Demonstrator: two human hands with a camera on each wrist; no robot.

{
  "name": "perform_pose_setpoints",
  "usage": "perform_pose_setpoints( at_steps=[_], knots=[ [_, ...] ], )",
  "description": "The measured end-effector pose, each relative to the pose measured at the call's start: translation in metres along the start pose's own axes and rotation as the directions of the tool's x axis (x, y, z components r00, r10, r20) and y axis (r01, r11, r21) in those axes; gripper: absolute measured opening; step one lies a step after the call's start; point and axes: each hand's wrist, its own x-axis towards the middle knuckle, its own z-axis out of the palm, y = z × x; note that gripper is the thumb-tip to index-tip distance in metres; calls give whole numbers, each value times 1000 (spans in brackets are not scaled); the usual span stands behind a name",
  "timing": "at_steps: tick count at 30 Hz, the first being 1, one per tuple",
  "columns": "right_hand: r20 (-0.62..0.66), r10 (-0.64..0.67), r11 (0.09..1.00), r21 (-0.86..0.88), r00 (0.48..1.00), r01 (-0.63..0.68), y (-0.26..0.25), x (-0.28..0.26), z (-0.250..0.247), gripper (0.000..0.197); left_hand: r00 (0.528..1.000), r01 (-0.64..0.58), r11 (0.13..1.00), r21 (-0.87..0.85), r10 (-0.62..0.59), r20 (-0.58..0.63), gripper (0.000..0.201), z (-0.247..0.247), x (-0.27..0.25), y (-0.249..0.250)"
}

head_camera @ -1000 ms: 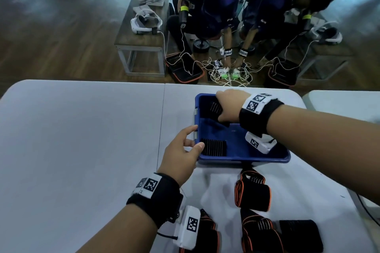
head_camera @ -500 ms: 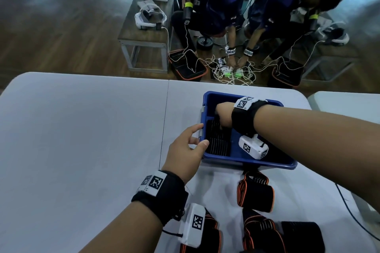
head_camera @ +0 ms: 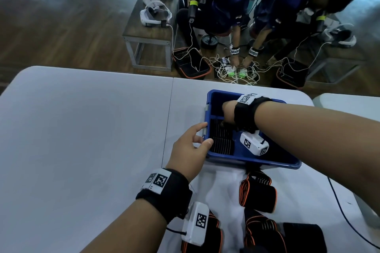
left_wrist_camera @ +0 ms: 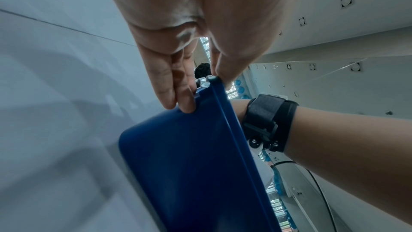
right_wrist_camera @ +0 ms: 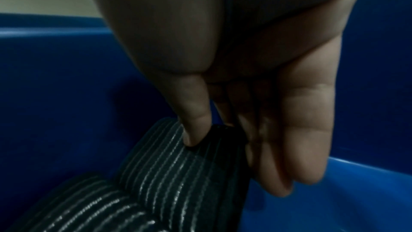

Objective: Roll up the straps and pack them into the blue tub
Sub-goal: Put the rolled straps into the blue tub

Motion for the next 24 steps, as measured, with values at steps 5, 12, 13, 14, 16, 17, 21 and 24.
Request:
perform_pose_setpoints(
  at_steps=[5,12,13,14,16,17,21,24],
  knots=[
    [-39,-24,998,54,999,26,7,-8,-7,35,1000,3,999,38,-3,-6,41,-1,-2,4],
    [-259,-23,961,260,966,93,38,-73,-19,30,998,-27,980,198,15,62,39,-15,-11,16],
    [-283,-26,952,285,959,110,45,-86,-19,29,997,-27,978,205,12,75,38,-17,-13,17],
    [-311,-25,942,309,950,126,51,-99,-18,28,996,-29,978,209,11,84,38,-19,-16,17],
    [-351,-33,910,377,936,173,62,-127,-12,23,995,-32,976,214,11,97,38,-24,-23,16],
    [-365,-37,882,425,930,202,67,-143,-7,21,994,-27,977,213,5,107,41,-26,-26,16],
    [-353,-62,753,597,934,276,88,-205,22,20,988,-22,980,197,-9,156,64,-31,-26,20],
    [-296,-135,730,616,946,297,94,-245,49,20,983,-16,989,145,-11,184,62,-31,-12,25]
  ],
)
